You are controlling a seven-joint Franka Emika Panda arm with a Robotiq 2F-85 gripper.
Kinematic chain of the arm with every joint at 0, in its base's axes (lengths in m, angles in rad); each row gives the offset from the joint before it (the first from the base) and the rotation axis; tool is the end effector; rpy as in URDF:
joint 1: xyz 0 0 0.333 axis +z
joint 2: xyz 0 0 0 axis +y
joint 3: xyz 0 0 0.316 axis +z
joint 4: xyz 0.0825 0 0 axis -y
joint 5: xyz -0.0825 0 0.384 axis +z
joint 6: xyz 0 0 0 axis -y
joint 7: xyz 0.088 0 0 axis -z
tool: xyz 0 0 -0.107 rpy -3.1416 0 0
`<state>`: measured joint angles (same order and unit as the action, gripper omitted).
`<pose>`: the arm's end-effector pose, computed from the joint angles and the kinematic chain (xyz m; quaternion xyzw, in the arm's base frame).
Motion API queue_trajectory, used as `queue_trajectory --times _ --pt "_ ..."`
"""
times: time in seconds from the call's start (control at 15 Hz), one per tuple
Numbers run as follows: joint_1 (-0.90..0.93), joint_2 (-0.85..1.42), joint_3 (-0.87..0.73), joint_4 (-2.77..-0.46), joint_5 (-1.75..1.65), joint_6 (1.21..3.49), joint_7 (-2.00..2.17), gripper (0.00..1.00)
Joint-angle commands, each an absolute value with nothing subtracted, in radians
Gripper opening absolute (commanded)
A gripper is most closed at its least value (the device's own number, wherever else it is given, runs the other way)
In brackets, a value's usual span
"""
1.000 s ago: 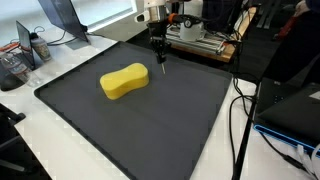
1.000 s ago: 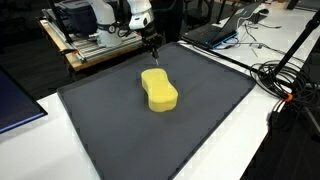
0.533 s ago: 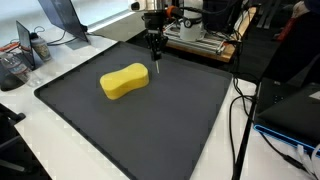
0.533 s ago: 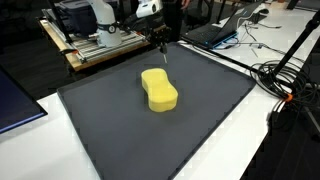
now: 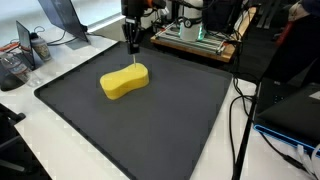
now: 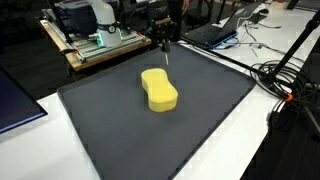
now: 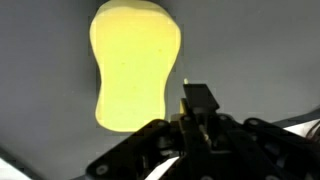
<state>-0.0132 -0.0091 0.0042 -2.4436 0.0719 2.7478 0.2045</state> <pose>0.5084 -0.0075 0.3367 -0.9782 0.1356 -0.1533 0.0339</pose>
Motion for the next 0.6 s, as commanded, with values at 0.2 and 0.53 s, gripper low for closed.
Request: queue_trajectory --times 0.2,0.53 --pt "-0.032 0.153 -0.062 -2.184 -0.154 2.594 0.391 0.03" --pt "0.011 0.289 -0.104 -2.057 -0.201 2.585 0.48 0.03"
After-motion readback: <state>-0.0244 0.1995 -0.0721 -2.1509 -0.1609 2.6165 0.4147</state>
